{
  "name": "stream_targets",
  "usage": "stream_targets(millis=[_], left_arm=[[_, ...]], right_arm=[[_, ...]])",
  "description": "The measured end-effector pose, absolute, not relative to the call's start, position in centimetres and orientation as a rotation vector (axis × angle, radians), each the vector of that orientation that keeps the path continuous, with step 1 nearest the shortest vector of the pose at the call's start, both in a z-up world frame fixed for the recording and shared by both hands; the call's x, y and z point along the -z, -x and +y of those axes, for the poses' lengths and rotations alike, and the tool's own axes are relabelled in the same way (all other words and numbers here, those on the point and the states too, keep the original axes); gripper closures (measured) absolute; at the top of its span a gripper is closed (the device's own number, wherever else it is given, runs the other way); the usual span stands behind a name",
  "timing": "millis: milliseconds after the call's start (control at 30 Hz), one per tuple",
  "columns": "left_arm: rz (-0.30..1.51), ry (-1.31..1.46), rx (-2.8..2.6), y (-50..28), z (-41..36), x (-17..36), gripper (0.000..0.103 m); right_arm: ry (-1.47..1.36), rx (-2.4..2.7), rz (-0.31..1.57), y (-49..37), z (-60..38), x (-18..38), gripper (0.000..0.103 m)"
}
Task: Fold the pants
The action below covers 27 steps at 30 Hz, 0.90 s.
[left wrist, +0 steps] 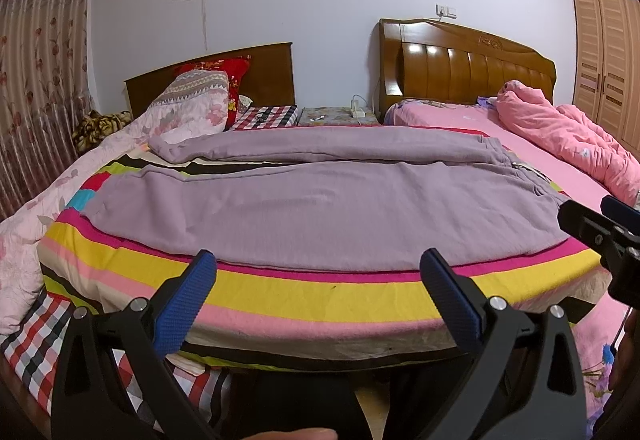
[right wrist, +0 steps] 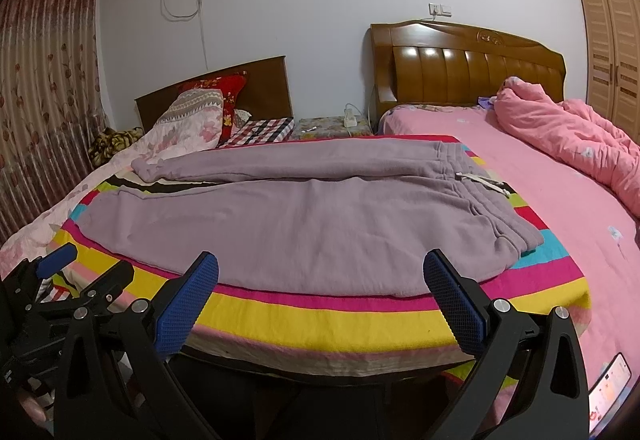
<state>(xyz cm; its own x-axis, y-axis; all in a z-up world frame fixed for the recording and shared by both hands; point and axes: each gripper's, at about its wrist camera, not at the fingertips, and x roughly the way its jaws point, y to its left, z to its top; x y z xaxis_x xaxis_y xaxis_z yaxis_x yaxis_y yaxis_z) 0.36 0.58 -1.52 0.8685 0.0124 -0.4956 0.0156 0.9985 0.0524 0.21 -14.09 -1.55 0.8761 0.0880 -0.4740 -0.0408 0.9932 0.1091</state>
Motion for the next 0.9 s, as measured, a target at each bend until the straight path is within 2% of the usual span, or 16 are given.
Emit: stream_targets(millis=[900], left_arm=[[0.563, -0.029, 0.016, -0.99, 1.02, 1.82, 0.001]], right_arm=[[-0.090, -0.032, 0.540, -0.85, -14.49, 2.29, 0.004]])
